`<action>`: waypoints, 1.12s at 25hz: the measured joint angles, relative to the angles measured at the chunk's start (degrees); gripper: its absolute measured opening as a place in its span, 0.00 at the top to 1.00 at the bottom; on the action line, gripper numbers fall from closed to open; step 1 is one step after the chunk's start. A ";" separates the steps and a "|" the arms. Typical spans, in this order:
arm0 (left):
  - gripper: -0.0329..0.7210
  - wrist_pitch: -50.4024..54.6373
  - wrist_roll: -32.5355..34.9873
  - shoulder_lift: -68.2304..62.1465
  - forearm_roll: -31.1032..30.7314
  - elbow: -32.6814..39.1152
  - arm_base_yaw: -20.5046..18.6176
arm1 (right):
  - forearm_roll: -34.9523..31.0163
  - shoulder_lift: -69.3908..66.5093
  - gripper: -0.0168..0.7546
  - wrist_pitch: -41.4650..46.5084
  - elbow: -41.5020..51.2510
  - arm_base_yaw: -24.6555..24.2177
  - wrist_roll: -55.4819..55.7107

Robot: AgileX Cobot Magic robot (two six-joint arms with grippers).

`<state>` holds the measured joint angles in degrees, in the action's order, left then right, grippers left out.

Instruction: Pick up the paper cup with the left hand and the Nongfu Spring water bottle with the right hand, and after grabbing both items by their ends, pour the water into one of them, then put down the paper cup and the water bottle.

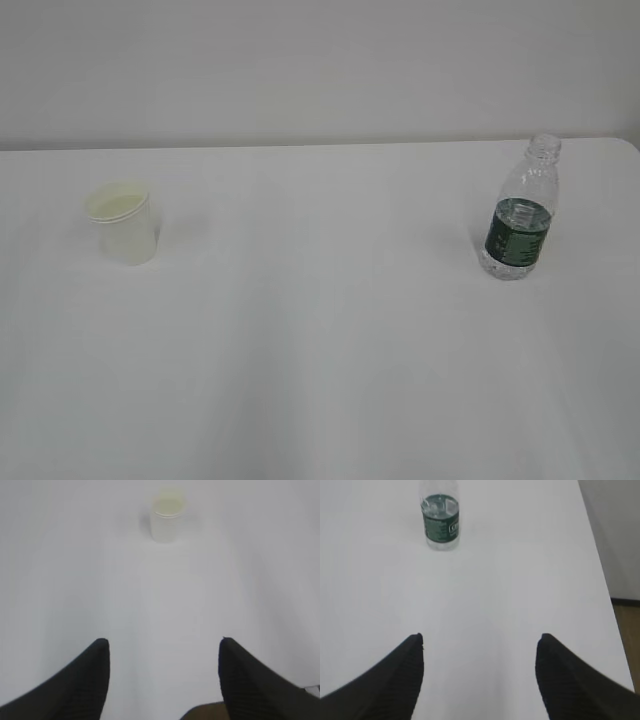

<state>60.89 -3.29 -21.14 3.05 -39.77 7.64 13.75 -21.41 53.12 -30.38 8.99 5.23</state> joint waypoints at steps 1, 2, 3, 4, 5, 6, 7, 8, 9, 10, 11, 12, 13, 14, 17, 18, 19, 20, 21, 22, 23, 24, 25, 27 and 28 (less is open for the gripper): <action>0.32 0.77 0.00 0.00 -0.13 0.00 1.34 | 0.00 0.00 0.30 1.47 0.00 0.00 0.04; 0.32 1.79 0.00 0.00 -0.27 0.00 2.34 | 0.00 0.00 0.30 3.24 0.00 0.00 0.25; 0.32 3.00 0.00 0.00 -0.52 0.00 3.31 | 0.00 0.00 0.30 4.94 0.00 0.00 0.19; 0.32 4.25 0.00 0.00 -0.77 0.00 3.84 | -0.11 0.00 0.30 6.39 0.00 0.00 0.28; 0.32 5.21 0.00 0.00 -0.87 0.00 3.96 | -0.20 0.00 0.30 7.27 0.00 0.00 0.28; 0.32 6.19 0.00 0.00 -0.91 0.00 4.08 | -0.20 0.00 0.30 7.91 0.00 0.00 0.28; 0.32 6.81 0.00 0.00 -0.91 0.00 4.08 | -0.33 0.00 0.30 8.43 0.00 0.00 0.42; 0.32 7.36 0.00 0.00 -0.91 0.00 4.08 | -0.57 0.00 0.30 8.79 0.00 0.00 0.41; 0.33 7.63 0.00 0.00 -0.91 0.00 4.08 | -0.86 0.03 0.30 9.10 0.00 0.00 0.41; 0.33 7.63 0.00 0.00 -0.78 0.00 4.08 | -1.45 0.27 0.30 9.35 0.00 0.00 0.41; 0.33 7.63 0.00 0.08 -0.49 0.00 4.08 | -1.74 0.71 0.30 9.50 0.00 0.00 0.41; 0.33 7.63 0.00 0.08 -0.17 0.53 4.08 | -1.90 1.43 0.30 9.77 0.00 0.00 0.41; 0.33 7.63 0.00 0.08 0.10 1.55 4.08 | -2.13 2.67 0.30 9.89 0.00 0.00 0.41; 0.33 7.63 0.00 0.08 0.25 2.97 4.08 | -2.10 3.83 0.30 10.03 0.00 0.00 0.28; 0.33 7.13 0.00 1.14 0.79 7.03 4.08 | -2.50 8.96 0.30 10.37 0.75 0.00 0.05; 0.34 6.44 0.00 1.88 1.04 7.35 4.08 | -2.75 10.64 0.30 10.37 0.75 0.00 0.05; 0.34 5.68 0.00 2.78 1.17 7.62 4.08 | -2.98 13.00 0.30 10.46 0.75 0.00 -0.21; 0.34 4.95 0.00 3.73 1.17 7.60 4.08 | -3.41 14.57 0.30 10.46 0.75 0.00 -0.60; 0.34 4.27 0.00 4.54 1.17 7.60 4.08 | -3.75 16.24 0.30 10.46 0.75 0.00 -0.75; 0.35 4.13 0.00 5.55 1.17 7.60 4.08 | -3.89 17.50 0.30 10.60 0.79 0.00 -1.02; 0.35 3.88 0.00 6.63 1.17 7.60 4.08 | -4.22 18.97 0.30 10.73 0.88 0.00 -1.02; 0.36 3.57 0.00 7.85 1.17 7.60 4.08 | -4.57 19.75 0.30 10.86 0.88 0.00 -1.12; 0.36 3.12 0.00 8.94 1.07 7.60 4.08 | -4.71 20.36 0.30 11.10 0.88 0.00 -1.25; 0.37 2.44 0.00 11.62 0.68 7.60 4.08 | -5.06 21.09 0.30 11.22 1.11 0.00 -1.49; 0.37 1.93 0.00 12.81 0.43 7.60 4.08 | -5.35 21.22 0.30 11.46 1.21 0.00 -1.57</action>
<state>62.82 -3.29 -8.34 3.48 -32.17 11.72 8.40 -0.19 64.57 -29.17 8.99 3.66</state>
